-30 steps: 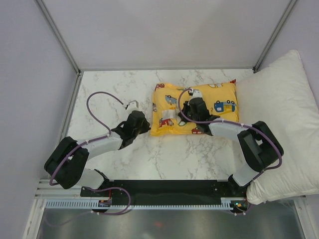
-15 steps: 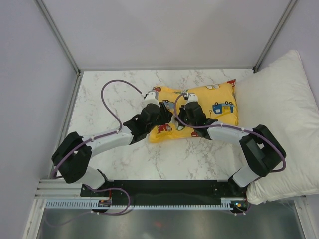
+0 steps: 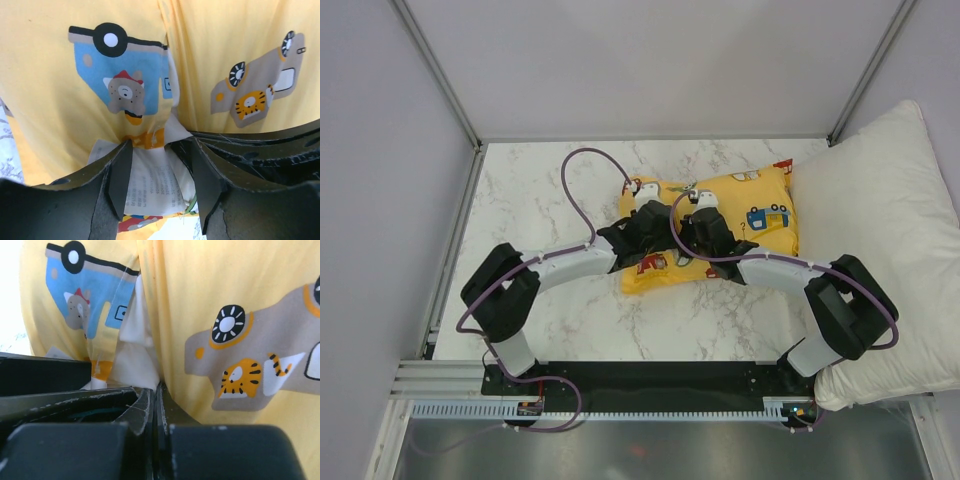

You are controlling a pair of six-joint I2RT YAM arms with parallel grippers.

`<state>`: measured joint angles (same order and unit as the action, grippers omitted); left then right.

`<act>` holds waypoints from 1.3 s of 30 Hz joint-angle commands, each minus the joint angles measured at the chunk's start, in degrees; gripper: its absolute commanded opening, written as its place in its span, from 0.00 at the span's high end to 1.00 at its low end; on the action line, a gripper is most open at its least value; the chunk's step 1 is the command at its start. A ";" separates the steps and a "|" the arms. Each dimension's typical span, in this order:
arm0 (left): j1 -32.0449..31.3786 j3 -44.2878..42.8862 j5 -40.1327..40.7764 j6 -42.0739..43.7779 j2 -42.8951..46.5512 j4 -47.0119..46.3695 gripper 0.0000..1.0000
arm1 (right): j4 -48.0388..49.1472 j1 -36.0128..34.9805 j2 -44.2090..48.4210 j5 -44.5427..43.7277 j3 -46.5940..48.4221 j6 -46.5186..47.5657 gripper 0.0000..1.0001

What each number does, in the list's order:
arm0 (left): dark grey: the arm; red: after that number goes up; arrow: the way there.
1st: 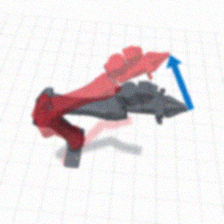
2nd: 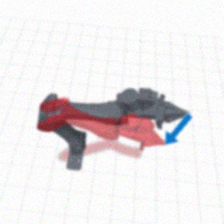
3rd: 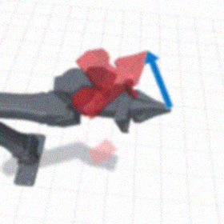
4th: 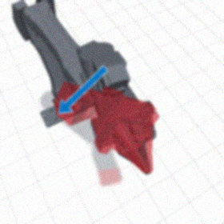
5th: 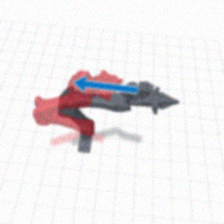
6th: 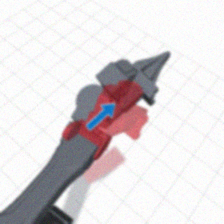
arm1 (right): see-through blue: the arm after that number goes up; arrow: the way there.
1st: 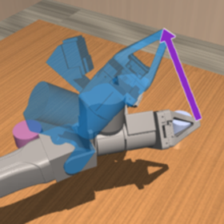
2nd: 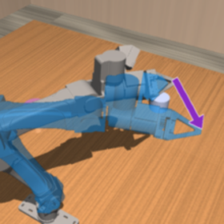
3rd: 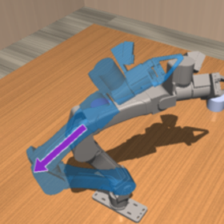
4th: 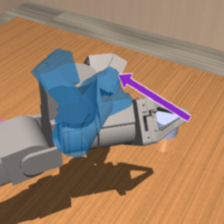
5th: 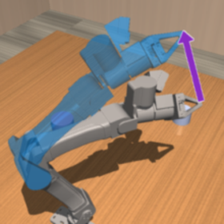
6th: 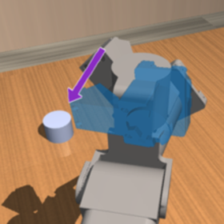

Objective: Remove the pillowcase from the pillow
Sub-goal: Expand the opening of the pillowcase

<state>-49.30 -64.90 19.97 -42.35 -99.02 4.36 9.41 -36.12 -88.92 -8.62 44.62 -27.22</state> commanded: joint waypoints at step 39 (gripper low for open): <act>-0.53 19.20 -6.34 5.43 8.32 3.64 0.98 | -14.69 12.83 -8.55 -11.96 3.99 2.17 1.00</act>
<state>-49.58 -46.68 15.68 -38.89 -88.66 6.59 6.28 -29.02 -95.37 -5.23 51.64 -29.23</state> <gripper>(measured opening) 0.022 0.029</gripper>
